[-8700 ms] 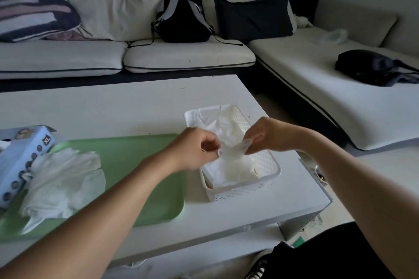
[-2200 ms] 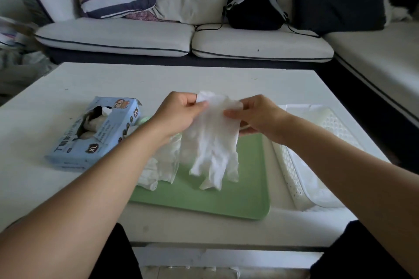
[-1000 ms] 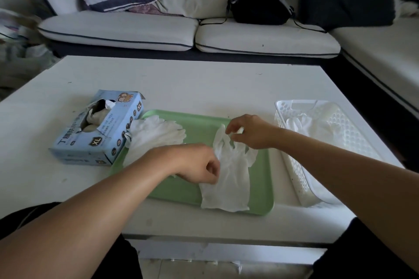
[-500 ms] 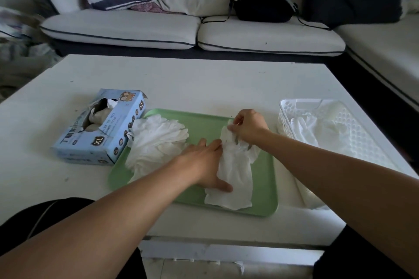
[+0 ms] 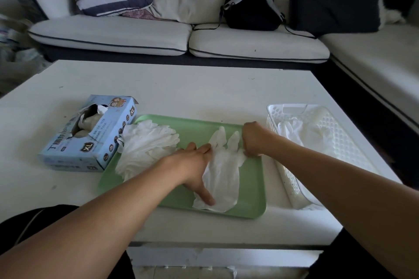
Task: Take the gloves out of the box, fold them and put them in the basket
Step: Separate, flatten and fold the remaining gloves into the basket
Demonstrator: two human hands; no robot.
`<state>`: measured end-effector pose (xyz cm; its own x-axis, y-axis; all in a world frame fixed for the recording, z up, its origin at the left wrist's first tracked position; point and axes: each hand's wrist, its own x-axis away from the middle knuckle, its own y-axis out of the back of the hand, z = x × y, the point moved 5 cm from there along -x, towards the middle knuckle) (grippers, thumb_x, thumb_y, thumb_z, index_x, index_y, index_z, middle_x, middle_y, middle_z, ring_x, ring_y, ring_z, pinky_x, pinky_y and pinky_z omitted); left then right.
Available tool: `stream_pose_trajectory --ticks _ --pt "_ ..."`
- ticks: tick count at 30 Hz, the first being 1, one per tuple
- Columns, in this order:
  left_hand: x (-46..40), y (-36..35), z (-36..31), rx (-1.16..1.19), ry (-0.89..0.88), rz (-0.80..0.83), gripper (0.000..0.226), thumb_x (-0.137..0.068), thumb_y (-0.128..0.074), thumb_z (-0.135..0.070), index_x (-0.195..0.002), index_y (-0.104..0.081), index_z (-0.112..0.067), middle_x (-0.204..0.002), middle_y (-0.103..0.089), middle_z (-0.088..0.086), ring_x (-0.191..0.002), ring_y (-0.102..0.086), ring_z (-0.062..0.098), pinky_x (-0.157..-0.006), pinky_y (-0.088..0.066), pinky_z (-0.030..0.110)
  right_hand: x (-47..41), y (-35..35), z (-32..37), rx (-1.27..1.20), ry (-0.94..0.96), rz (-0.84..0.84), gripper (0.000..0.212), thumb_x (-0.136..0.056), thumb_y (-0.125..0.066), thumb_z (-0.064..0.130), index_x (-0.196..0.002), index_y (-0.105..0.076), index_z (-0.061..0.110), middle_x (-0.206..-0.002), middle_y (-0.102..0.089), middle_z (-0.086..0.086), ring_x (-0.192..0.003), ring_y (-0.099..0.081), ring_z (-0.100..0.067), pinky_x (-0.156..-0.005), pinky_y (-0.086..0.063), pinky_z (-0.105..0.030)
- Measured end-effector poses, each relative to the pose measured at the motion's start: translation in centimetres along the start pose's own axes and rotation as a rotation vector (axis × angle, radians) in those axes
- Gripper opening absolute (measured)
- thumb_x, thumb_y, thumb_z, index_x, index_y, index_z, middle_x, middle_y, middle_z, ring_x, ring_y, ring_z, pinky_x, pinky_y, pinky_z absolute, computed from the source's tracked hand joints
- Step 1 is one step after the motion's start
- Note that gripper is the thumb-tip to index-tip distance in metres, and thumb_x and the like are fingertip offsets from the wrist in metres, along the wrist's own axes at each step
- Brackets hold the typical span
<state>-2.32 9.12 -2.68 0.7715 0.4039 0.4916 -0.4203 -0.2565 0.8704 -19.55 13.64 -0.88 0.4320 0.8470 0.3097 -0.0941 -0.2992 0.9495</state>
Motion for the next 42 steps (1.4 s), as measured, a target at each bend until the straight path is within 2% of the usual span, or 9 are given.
stream_pose_trajectory --ticks 4,9,17,23,27,31,34,39,42 --pt "0.0 -0.1 0.1 -0.012 -0.006 0.001 0.148 -0.052 -0.081 -0.080 -0.161 -0.005 -0.016 -0.164 -0.022 -0.005 -0.140 -0.030 0.027 -0.111 -0.041 0.045 0.7 1.2 -0.3 -0.047 -0.034 -0.125 0.016 -0.082 -0.049 -0.009 -0.075 -0.046 0.006 -0.069 -0.043 -0.005 -0.077 -0.054 -0.032 -0.065 -0.042 -0.033" --pt "0.0 -0.4 0.3 -0.014 -0.026 -0.001 0.144 -0.054 -0.078 -0.082 -0.161 -0.006 -0.017 -0.168 -0.008 -0.005 -0.146 -0.024 0.030 -0.117 -0.035 0.047 1.8 2.9 2.7 -0.167 0.122 -0.218 0.018 -0.081 -0.068 0.015 -0.097 -0.063 0.018 -0.101 -0.064 -0.001 -0.092 -0.065 -0.029 -0.071 -0.052 -0.033" --pt "3.2 4.9 5.0 0.115 0.086 -0.352 0.068 -0.075 -0.080 -0.060 -0.129 -0.058 -0.026 -0.129 -0.060 -0.003 -0.114 -0.060 0.022 -0.089 -0.050 0.036 2.9 -1.0 6.9 -0.128 0.377 0.070 0.043 -0.078 -0.081 0.043 -0.110 -0.064 0.020 -0.105 -0.055 0.005 -0.102 -0.057 -0.019 -0.081 -0.044 -0.029" --pt "5.6 3.3 11.6 0.038 0.359 -0.077 0.099 -0.062 -0.088 -0.061 -0.143 -0.045 -0.024 -0.143 -0.050 -0.002 -0.125 -0.054 0.024 -0.100 -0.048 0.039 3.4 0.0 9.7 -0.187 0.528 -0.113 0.028 -0.089 -0.070 0.039 -0.112 -0.065 0.025 -0.114 -0.063 0.004 -0.101 -0.062 -0.016 -0.089 -0.053 -0.036" --pt "6.7 2.8 13.3 0.205 0.304 0.005 0.114 -0.061 -0.095 -0.048 -0.154 -0.031 -0.035 -0.158 -0.038 -0.008 -0.138 -0.046 0.020 -0.108 -0.044 0.038 5.3 0.1 13.4 -0.335 0.786 -0.127 0.046 -0.090 -0.071 0.031 -0.134 -0.058 0.028 -0.139 -0.050 0.001 -0.122 -0.050 -0.016 -0.100 -0.039 -0.023" --pt "7.5 2.2 14.1 0.200 0.286 0.017 0.106 -0.066 -0.095 -0.033 -0.153 -0.033 -0.037 -0.155 -0.040 -0.008 -0.134 -0.047 0.020 -0.103 -0.045 0.034 6.6 -0.8 16.2 -0.160 0.858 -0.177 0.065 -0.091 -0.067 0.038 -0.150 -0.039 0.036 -0.163 -0.017 0.000 -0.145 -0.025 -0.024 -0.111 -0.040 -0.044" --pt "6.6 1.1 13.7 0.206 0.239 -0.027 0.090 -0.075 -0.089 -0.033 -0.151 -0.039 -0.032 -0.149 -0.045 -0.006 -0.126 -0.051 0.020 -0.099 -0.045 0.033 5.7 -1.5 16.8 -0.102 0.748 -0.139 0.074 -0.090 -0.067 0.042 -0.154 -0.030 0.038 -0.166 -0.008 -0.001 -0.148 -0.018 -0.027 -0.113 -0.037 -0.045" --pt "5.4 -0.5 13.0 0.199 0.190 -0.162 0.057 -0.084 -0.080 -0.032 -0.134 -0.054 -0.026 -0.139 -0.051 -0.006 -0.123 -0.055 0.021 -0.101 -0.048 0.042 5.3 -1.4 17.8 -0.331 0.800 -0.064 0.066 -0.089 -0.072 0.029 -0.149 -0.044 0.026 -0.157 -0.039 0.000 -0.142 -0.037 -0.022 -0.114 -0.029 -0.029" --pt "5.7 -0.5 13.5 0.216 0.197 -0.154 0.067 -0.080 -0.082 -0.038 -0.139 -0.052 -0.028 -0.138 -0.050 -0.008 -0.124 -0.055 0.022 -0.101 -0.048 0.044 4.9 -0.1 17.0 -0.372 0.754 -0.112 0.056 -0.091 -0.071 0.027 -0.144 -0.052 0.017 -0.148 -0.053 0.001 -0.134 -0.049 -0.017 -0.107 -0.034 -0.022"
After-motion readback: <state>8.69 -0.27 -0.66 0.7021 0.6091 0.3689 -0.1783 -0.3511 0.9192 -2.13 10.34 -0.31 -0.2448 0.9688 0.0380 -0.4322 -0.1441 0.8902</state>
